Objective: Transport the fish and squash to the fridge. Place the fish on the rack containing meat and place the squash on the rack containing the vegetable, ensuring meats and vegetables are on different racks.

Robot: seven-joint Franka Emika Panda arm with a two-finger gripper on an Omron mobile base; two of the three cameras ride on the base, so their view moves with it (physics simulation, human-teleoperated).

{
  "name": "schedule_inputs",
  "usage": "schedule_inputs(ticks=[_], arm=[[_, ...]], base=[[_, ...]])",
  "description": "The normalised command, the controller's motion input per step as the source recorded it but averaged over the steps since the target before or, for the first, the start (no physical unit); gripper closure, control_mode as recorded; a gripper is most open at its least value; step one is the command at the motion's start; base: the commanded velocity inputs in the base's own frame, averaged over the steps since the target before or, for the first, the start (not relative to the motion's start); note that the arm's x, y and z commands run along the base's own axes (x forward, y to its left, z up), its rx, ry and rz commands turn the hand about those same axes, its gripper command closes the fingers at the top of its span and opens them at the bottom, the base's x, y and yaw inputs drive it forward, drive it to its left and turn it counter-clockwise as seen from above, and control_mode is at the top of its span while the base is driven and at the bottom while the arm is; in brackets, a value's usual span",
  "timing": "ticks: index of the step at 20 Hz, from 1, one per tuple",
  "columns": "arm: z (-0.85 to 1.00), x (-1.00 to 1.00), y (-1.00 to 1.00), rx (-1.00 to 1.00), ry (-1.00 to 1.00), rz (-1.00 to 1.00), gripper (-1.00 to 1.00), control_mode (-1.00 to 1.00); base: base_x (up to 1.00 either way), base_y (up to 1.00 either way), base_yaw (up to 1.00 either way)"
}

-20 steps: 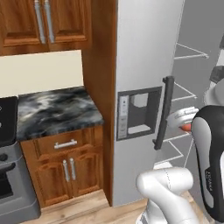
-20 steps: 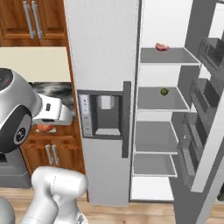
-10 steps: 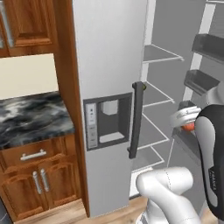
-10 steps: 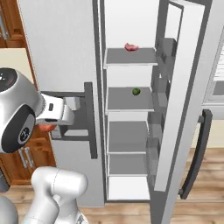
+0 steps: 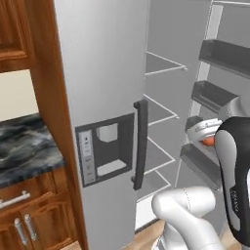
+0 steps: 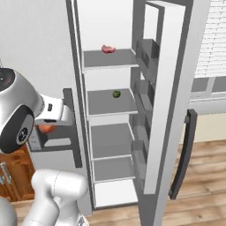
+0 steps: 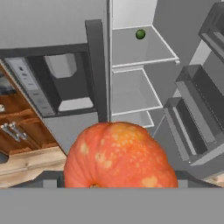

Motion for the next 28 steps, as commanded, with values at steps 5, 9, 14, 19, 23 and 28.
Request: schedule_inputs(ticks=[5, 9, 14, 19, 23, 28], arm=[[0.0, 0.0, 0.0, 0.0, 0.0, 0.0, 1.0, 1.0], [0.0, 0.0, 0.0, 0.0, 0.0, 0.0, 1.0, 1.0], [0.0, 0.0, 0.0, 0.0, 0.0, 0.0, 1.0, 1.0], [0.0, 0.0, 0.0, 0.0, 0.0, 0.0, 1.0, 1.0], [0.0, 0.0, 0.0, 0.0, 0.0, 0.0, 1.0, 1.0], [0.0, 0.0, 0.0, 0.0, 0.0, 0.0, 1.0, 1.0]], base=[[0.32, -0.23, -0.35], [0.72, 0.18, -0.25], [0.97, 0.09, -0.17], [0.67, -0.14, -0.02], [0.38, -0.33, 0.02], [0.34, -0.33, 0.14]])
